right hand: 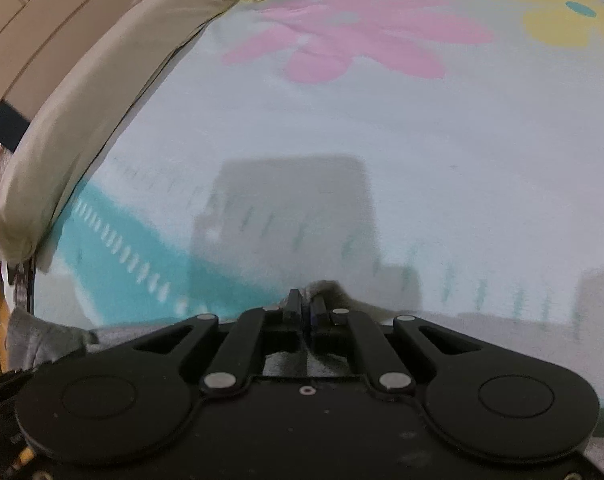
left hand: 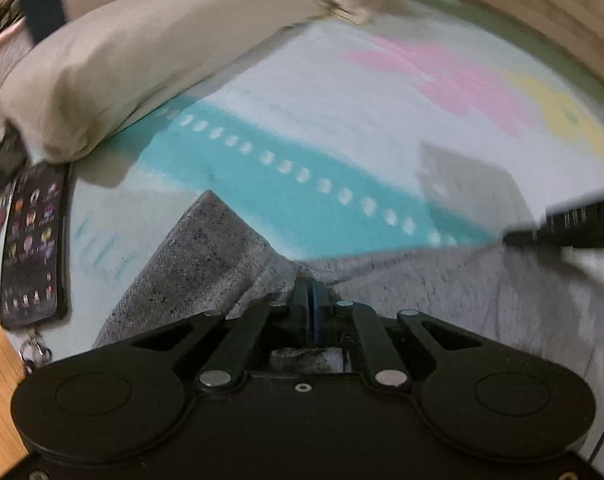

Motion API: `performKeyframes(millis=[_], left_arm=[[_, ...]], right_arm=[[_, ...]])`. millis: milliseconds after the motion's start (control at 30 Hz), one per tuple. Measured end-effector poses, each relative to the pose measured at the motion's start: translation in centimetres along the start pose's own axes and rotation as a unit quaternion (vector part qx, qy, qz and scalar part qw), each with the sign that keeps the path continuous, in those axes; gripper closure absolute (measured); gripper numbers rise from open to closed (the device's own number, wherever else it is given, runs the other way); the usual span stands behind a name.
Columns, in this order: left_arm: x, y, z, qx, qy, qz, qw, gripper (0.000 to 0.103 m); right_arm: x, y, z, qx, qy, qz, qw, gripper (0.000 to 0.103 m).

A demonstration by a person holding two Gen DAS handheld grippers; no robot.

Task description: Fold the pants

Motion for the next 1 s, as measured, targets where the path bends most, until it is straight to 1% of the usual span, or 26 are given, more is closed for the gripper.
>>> performKeyframes(millis=[33,67,100,133,167,200,233,267,300,333,400,433,467,500,533,567,600,633,667,700,733,800,833,867,933,1000], left_arm=[[0.0,-0.4,0.5,0.008,-0.011,0.004,0.9999,0.090],[0.3,-1.1,0.9,0.025,-0.007,0.013,0.9996,0.092],[1.0,-1.9,1.1,0.050,0.008,0.029,0.9983,0.094],[1.8,-2.9,1.1,0.083,0.029,0.043,0.9952,0.094],[2.5,-3.8,0.9,0.110,0.045,0.039,0.9922,0.094],[3.3,-4.5,0.7,0.128,0.059,0.017,0.9899,0.094],[4.0,-4.7,0.4,0.128,0.074,-0.015,0.9889,0.093],[4.7,-4.6,0.0,0.116,0.087,-0.038,0.9887,0.087],[5.3,-4.1,-0.4,0.096,0.098,-0.050,0.9893,0.087],[5.7,-3.5,-0.9,0.070,0.101,-0.055,0.9908,0.087],[5.4,-2.1,-2.0,0.019,0.091,-0.056,0.9941,0.087],[5.1,-1.5,-2.4,-0.004,0.090,-0.053,0.9945,0.087],[4.6,-0.9,-2.9,-0.024,0.089,-0.048,0.9946,0.087],[4.0,-0.6,-3.2,-0.031,0.085,-0.049,0.9947,0.088],[3.5,-0.7,-3.3,-0.030,0.076,-0.057,0.9950,0.089],[3.1,-0.8,-3.2,-0.038,0.070,-0.054,0.9954,0.092],[2.8,-1.0,-3.1,-0.046,0.059,-0.054,0.9957,0.092],[2.4,-1.2,-3.0,-0.051,0.045,-0.054,0.9962,0.092],[2.0,-1.3,-2.9,-0.054,0.034,-0.053,0.9965,0.092],[1.8,-1.7,-3.0,-0.055,0.026,-0.049,0.9970,0.092],[2.0,-2.1,-3.1,-0.051,0.024,-0.044,0.9975,0.092],[2.7,-3.6,-4.4,-0.033,0.029,-0.041,0.9982,0.093],[3.3,-4.2,-5.1,-0.027,0.035,-0.052,0.9977,0.093],[3.9,-4.6,-5.9,-0.028,0.040,-0.066,0.9966,0.093],[5.3,-5.1,-7.5,-0.041,0.057,-0.100,0.9925,0.092],[6.9,-5.3,-8.8,-0.048,0.088,-0.116,0.9882,0.092]], right_arm=[[0.0,-0.1,0.1,-0.003,-0.004,0.004,1.000,0.100],[0.2,-0.4,0.4,-0.004,-0.011,0.011,1.000,0.100],[0.7,-1.0,0.6,0.001,0.003,0.019,1.000,0.091],[1.4,-1.7,0.8,0.021,0.026,0.026,0.999,0.084],[2.2,-2.9,1.0,0.052,0.052,0.030,0.997,0.084],[2.7,-4.0,1.4,0.069,0.066,0.040,0.995,0.084],[3.0,-4.9,1.7,0.075,0.067,0.047,0.994,0.084],[3.0,-5.7,1.9,0.081,0.056,0.050,0.994,0.084],[2.7,-6.4,1.7,0.081,0.035,0.055,0.995,0.084],[2.3,-6.8,1.4,0.074,0.014,0.067,0.995,0.084],[1.5,-6.9,0.3,0.043,-0.008,0.097,0.994,0.084],[1.2,-6.6,-0.3,0.026,-0.016,0.105,0.994,0.084],[1.0,-6.1,-0.9,0.004,-0.029,0.104,0.994,0.085],[1.1,-5.5,-1.3,-0.009,-0.042,0.083,0.996,0.087],[1.6,-4.9,-1.6,-0.018,-0.047,0.051,0.997,0.087],[2.8,-4.0,-1.7,-0.024,-0.033,0.006,0.999,0.088],[4.2,-3.6,-1.7,-0.020,-0.010,-0.023,0.999,0.103],[5.6,-3.6,-1.6,-0.010,0.019,-0.024,0.999,0.103],[6.3,-4.0,-1.4,-0.003,0.033,-0.029,0.999,0.103],[6.4,-4.6,-1.2,0.003,0.028,-0.049,0.998,0.091],[6.1,-5.4,-1.1,0.014,0.008,-0.066,0.998,0.090],[5.5,-7.1,-1.5,0.027,-0.025,-0.045,0.998,0.090],[5.3,-8.0,-2.0,0.025,-0.029,-0.031,0.999,0.090],[5.0,-8.8,-2.6,0.022,-0.031,-0.015,0.999,0.090],[4.6,-9.9,-4.3,0.007,-0.037,0.014,0.999,0.090],[4.2,-10.7,-6.7,-0.014,-0.049,0.021,0.998,0.090]])
Point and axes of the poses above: each gripper's, at about its wrist camera, not at the fingertips, and y roughly the way its jaws point, x to its right, z to its top, the point moved 2 cm from there along y, roughly the way its jaws point, and after that the axes turned 1 degree about -z, right-handed, at the moved point
